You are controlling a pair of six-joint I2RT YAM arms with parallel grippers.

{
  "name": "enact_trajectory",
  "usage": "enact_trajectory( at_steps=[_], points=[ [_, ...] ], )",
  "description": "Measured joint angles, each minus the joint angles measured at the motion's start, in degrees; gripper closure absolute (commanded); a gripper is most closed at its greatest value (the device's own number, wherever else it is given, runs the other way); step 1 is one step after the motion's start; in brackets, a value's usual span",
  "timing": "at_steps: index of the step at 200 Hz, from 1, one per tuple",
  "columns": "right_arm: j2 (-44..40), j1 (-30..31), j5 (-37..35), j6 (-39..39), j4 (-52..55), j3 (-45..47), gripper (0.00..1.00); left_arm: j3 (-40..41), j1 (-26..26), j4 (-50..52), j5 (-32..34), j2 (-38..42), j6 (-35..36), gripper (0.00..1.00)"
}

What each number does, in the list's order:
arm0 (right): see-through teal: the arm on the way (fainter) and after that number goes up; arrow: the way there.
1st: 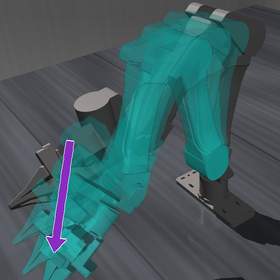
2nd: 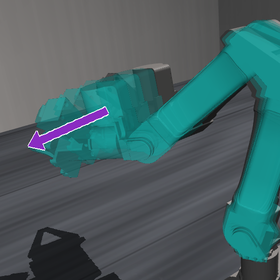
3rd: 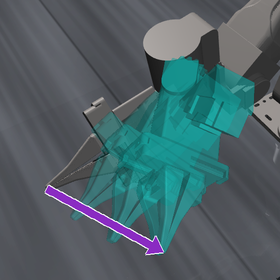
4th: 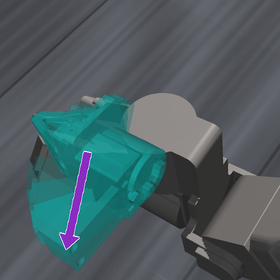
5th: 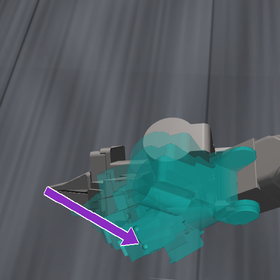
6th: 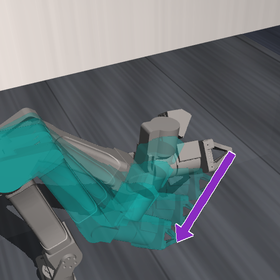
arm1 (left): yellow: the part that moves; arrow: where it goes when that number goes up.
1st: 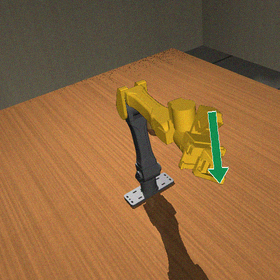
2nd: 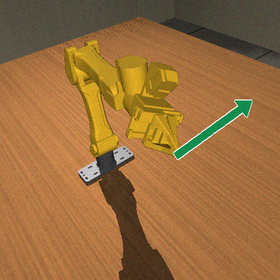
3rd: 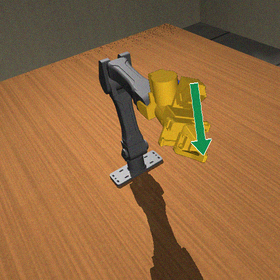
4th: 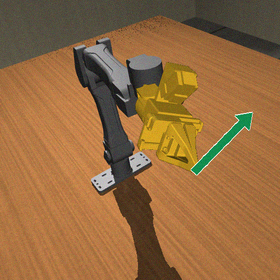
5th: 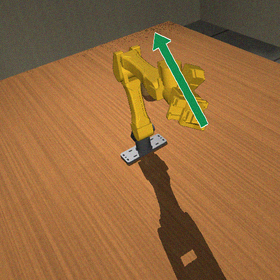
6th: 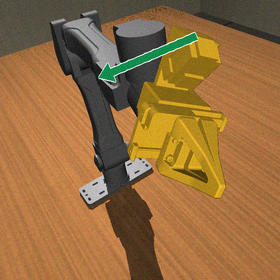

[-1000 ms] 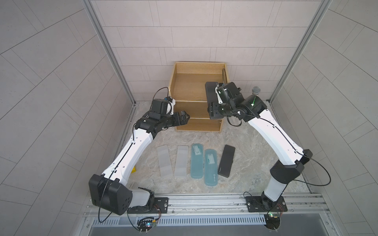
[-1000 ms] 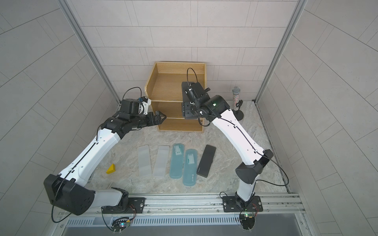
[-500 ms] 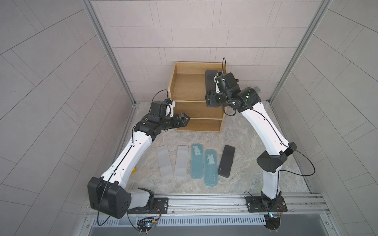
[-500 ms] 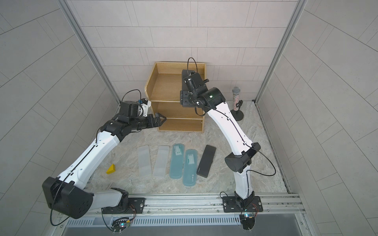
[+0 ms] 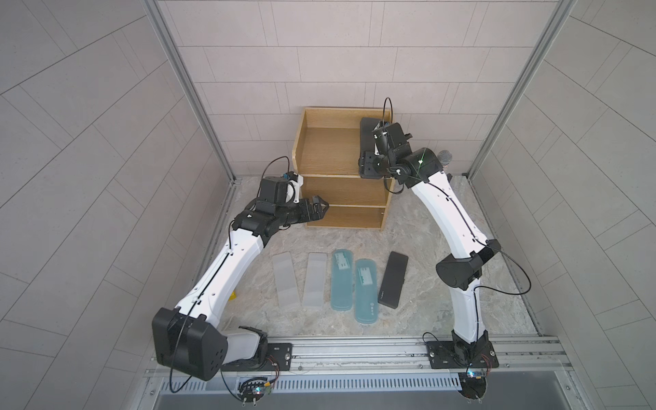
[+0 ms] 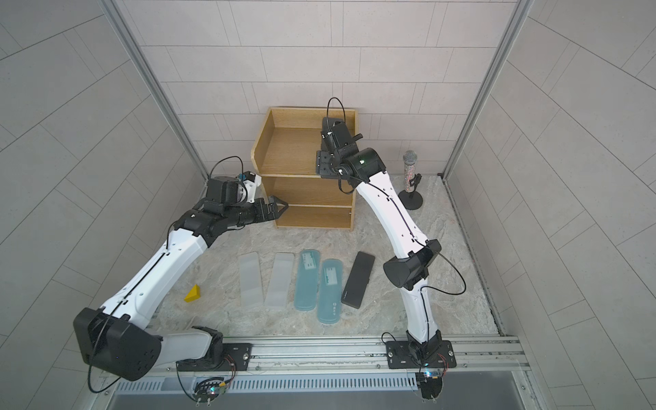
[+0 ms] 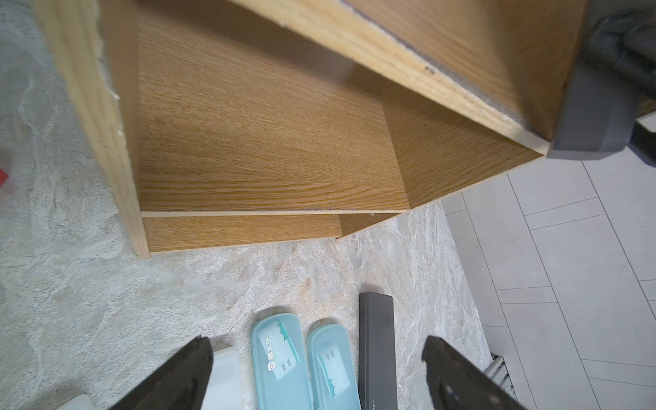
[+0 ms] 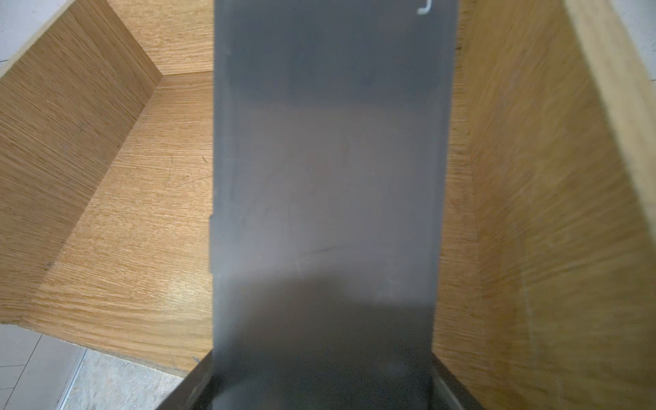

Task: Place the pencil cases on the shelf according to color
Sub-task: Place the pencil case on the shelf.

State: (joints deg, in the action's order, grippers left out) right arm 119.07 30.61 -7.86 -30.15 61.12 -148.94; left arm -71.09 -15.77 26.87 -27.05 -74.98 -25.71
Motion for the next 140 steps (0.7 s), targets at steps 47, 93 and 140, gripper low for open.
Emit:
enact_trajectory(
  at_steps=[47,93,140],
  points=[
    [0.5,0.2,-0.2,0.3,-1.7,-0.2,0.04,0.1,0.0,-0.1,-0.2,0.0,0.0,0.0],
    [0.5,0.2,-0.3,0.9,-4.4,-0.6,0.0,0.1,0.1,-0.1,-0.2,0.0,0.0,0.0],
    [-1.8,0.4,0.7,3.0,-7.5,1.2,0.0,0.1,0.3,-0.1,-0.2,0.0,0.2,0.0]
  ],
)
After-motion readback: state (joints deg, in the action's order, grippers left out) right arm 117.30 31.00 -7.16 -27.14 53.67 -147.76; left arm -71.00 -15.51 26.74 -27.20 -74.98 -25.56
